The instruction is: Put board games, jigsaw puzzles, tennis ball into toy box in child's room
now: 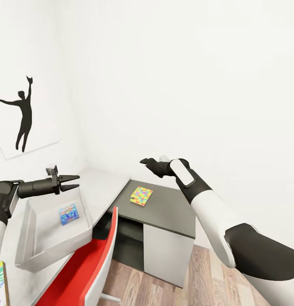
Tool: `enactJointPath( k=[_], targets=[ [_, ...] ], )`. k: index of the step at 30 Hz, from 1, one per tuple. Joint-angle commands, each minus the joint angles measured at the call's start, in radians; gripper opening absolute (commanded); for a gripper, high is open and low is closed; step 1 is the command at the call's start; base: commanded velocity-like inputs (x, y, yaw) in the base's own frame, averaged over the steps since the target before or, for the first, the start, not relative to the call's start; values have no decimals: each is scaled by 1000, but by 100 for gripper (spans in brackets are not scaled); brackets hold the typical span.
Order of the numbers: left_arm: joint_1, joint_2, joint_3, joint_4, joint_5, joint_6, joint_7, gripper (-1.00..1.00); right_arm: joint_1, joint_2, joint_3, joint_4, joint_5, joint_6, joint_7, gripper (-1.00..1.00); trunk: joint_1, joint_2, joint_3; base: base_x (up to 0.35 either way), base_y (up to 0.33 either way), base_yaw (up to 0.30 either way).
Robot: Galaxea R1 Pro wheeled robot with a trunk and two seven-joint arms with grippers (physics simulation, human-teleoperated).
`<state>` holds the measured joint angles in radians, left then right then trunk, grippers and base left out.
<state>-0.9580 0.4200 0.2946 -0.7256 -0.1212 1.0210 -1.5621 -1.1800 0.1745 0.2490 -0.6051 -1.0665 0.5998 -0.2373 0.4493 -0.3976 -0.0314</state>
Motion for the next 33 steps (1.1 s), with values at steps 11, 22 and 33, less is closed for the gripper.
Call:
enactJointPath(
  k=[11, 22, 33],
  targets=[
    [-1, 5, 3, -1, -10, 11, -9, 100, -1, 0, 4, -1, -10, 0, -10, 100, 1, -2, 3, -1, 3, -281],
    [-1, 6, 3, -1, -9, 11, -9, 100, -1, 0, 4, -1, -10, 0, -10, 100, 1, -2, 10, 0, 0, -281],
    [-1, 6, 4, -1, -9, 10, -9, 100, -1, 0, 4, -1, -10, 0, -10, 100, 1, -2, 17, -16, 0, -279]
  ],
)
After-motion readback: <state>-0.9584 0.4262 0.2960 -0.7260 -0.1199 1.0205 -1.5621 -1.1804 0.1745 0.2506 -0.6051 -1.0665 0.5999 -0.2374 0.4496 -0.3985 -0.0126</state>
